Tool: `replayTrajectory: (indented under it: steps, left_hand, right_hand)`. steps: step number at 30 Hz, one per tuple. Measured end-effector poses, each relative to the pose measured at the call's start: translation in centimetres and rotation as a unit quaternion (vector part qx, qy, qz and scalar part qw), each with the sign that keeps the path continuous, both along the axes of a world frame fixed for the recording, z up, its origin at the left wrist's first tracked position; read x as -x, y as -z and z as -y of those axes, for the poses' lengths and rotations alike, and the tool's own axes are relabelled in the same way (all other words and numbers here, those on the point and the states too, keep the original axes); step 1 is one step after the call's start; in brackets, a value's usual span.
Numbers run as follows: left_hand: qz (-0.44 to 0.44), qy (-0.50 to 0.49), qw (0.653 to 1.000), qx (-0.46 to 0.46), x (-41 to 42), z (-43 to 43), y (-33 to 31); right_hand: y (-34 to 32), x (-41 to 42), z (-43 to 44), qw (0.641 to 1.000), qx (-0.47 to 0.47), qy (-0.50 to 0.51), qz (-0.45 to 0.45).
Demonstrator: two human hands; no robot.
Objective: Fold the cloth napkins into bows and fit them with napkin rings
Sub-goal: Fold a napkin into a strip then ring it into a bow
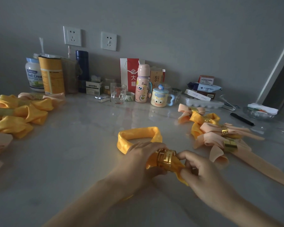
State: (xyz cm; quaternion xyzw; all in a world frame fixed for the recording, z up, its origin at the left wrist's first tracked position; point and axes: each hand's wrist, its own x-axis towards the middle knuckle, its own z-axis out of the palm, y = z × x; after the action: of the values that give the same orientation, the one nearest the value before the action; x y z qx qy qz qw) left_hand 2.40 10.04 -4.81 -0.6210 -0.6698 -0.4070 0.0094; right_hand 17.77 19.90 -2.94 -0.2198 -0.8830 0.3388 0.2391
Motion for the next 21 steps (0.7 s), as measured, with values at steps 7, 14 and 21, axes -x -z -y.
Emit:
replayTrajectory:
  steps: [7, 14, 21]
  left_hand:
    - [-0.028, -0.005, 0.999, 0.032, 0.8, 0.6, -0.6]
    - [-0.014, -0.033, 0.995, 0.089, 1.4, 0.6, 0.2]
    - [-0.003, -0.052, 0.998, 0.048, 1.6, 0.1, 1.3]
  right_hand:
    - [0.4, -0.5, -0.3, 0.998, -0.004, 0.047, 0.036]
    - [-1.0, -0.8, -1.2, 0.967, 0.031, 0.021, 0.253]
    - [-1.0, 1.4, -0.7, 0.999, -0.041, -0.015, 0.024]
